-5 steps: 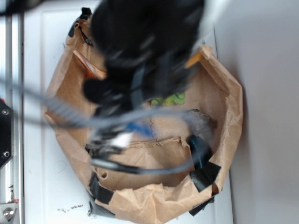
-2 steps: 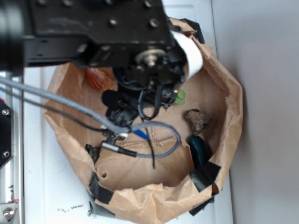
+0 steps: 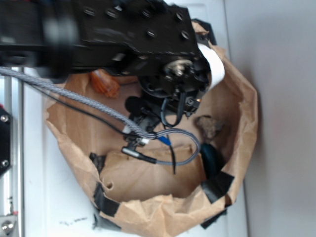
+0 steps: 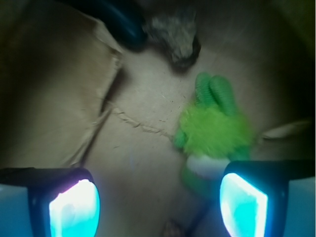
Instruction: Grab the green animal.
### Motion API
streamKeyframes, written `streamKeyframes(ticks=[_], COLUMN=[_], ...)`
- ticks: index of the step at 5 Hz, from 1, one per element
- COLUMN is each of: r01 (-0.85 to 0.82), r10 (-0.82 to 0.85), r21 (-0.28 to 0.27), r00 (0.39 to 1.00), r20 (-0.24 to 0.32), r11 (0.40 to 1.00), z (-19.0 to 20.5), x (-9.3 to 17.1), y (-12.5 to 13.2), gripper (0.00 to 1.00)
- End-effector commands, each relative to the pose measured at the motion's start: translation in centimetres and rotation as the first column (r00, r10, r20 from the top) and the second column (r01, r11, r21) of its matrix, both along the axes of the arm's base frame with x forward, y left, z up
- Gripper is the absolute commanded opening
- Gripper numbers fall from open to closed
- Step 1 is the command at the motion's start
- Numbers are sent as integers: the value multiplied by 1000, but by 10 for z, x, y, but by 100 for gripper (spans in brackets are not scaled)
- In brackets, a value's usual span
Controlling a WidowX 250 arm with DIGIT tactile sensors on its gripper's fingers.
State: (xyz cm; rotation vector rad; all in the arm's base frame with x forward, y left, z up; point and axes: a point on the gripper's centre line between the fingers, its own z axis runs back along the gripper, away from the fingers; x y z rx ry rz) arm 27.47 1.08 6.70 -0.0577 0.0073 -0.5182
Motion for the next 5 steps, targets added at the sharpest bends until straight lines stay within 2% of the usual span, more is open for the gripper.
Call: streamKeyframes(ticks=[1,2,3,5], r01=[-19,-23,-41,-43], r10=[15,9,29,32], r21=[66,139,123,103], r00=[998,995,995,993], r20=[64,100,96,110], r11=[998,990,992,994], z=[-25,-43,-41,-34], x=[31,32,36,33], y=[-2,-11,-9,-5], gripper=[100,100,0,0])
